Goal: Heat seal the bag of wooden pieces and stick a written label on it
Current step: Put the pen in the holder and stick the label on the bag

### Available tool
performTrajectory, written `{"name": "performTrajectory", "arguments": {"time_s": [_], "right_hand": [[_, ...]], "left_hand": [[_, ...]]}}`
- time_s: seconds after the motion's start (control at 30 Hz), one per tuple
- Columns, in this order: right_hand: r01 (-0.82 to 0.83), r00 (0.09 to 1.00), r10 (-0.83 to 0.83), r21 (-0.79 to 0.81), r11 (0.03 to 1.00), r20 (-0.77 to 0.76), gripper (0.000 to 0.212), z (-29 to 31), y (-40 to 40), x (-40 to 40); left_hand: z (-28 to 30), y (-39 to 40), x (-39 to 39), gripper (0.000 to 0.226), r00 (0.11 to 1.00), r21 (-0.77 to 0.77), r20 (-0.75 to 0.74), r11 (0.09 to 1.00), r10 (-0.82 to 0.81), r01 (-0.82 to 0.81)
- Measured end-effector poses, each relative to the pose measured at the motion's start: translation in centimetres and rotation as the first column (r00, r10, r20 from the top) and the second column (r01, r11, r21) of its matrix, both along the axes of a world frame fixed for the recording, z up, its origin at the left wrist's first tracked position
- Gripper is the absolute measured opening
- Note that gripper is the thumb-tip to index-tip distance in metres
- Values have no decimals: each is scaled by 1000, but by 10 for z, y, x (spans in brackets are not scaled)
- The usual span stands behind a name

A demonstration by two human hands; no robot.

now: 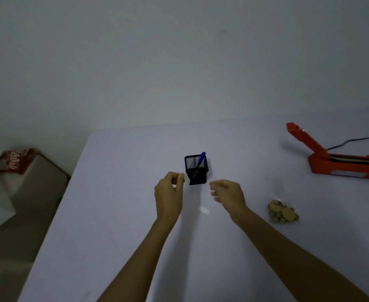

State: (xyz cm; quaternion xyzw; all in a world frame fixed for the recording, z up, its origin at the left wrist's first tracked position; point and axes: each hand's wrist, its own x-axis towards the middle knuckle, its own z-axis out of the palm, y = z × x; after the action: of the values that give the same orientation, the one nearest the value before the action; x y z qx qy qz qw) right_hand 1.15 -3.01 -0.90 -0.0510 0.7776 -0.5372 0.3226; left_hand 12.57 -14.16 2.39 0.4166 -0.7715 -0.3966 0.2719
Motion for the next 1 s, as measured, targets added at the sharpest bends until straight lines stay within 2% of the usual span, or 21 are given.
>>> {"name": "performTrajectory", "arguments": {"time_s": [0.2,0.33,0.5,0.63,0.77,0.9,1.0], "right_hand": [[78,988,-50,-197,977,143,13,71,24,-17],[175,977,-142,-212,962,159,27,82,61,-45],[205,968,-165,-219,954,188,29,68,108,-84],[208,954,-164,-159,965,250,21,45,136,-117],[189,940,-155,-87,978,303,14,14,152,-148],[137,937,-120,-30,990,330,9,-17,158,-180],[81,945,-83,20,997,318,9,-41,158,-195]], "left_hand": [[17,39,-55,16,974,-168,-45,963,-223,213],[15,76,-96,16,924,-254,-66,902,-377,350],[-6,117,-129,22,872,-277,-51,845,-488,457],[-27,139,-151,25,857,-142,-79,857,-509,495],[-53,144,-173,19,931,131,-87,923,-354,363],[-77,141,-193,18,943,401,0,864,-332,304],[-94,142,-203,17,942,476,64,840,-329,261]]}}
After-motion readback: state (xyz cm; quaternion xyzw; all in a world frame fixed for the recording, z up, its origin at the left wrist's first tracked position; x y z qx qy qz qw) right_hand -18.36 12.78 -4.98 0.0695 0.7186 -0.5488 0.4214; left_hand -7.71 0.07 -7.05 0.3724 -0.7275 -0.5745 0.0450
